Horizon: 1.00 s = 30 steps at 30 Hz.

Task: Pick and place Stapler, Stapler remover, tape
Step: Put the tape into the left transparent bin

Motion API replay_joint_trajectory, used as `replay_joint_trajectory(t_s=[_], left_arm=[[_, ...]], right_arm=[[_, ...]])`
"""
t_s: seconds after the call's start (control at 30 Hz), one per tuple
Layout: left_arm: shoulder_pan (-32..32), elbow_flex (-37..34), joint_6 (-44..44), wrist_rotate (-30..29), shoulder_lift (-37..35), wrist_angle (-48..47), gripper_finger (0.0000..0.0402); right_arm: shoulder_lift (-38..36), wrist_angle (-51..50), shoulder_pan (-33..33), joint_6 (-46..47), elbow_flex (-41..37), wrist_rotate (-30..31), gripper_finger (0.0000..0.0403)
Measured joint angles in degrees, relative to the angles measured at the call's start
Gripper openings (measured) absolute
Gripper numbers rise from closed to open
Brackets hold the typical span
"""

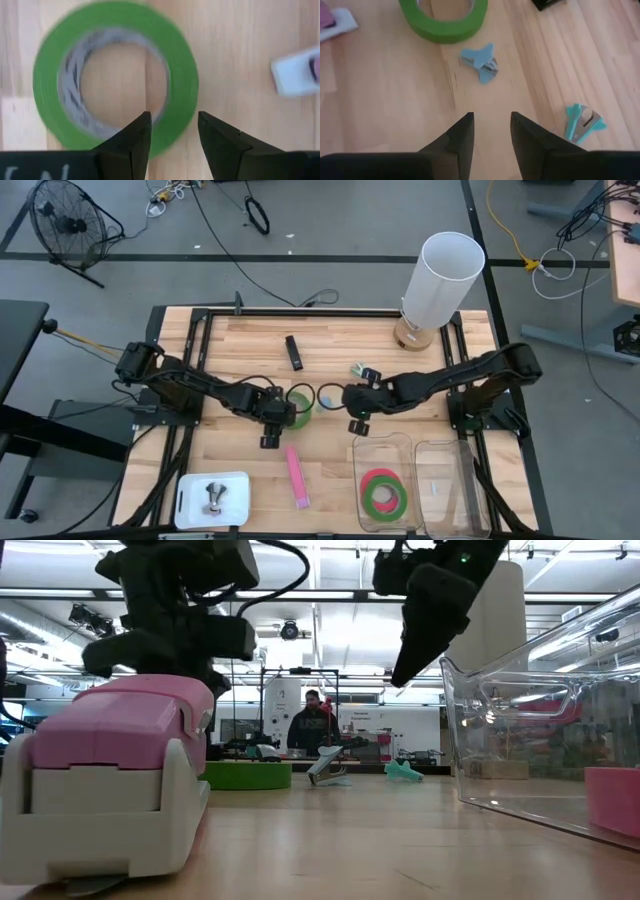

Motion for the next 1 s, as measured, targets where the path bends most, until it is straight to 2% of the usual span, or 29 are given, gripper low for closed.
replay_joint_trajectory(t_s=[0.43, 0.53, 0.63, 0.83, 1.0], left_arm=[[1.50, 0.19, 1.23, 0.26, 4.31, 2.75, 0.0166], [1.70, 0.09, 1.38, -0.02, 5.49, 3.16, 0.0142], [1.72, 0.10, 1.00, -0.09, 5.53, 3.21, 0.0088], [2.82, 0.01, -1.83, -0.36, 4.47, 2.36, 0.0087], [2.93, 0.08, -1.73, -1.98, 0.94, 2.14, 0.0087]], right_arm=[[-0.51, 4.37, 0.21, -2.13, -0.76, -0.01, 0.0127], [-0.51, 4.99, 0.21, -2.55, -0.76, 0.00, 0.0127], [-0.49, 5.16, 0.21, -2.56, -0.76, -0.01, 0.0127], [-0.46, 5.79, 0.21, -3.01, -0.76, 0.00, 0.0127], [-0.44, 6.90, 0.21, -2.89, -0.76, 0.01, 0.0127]])
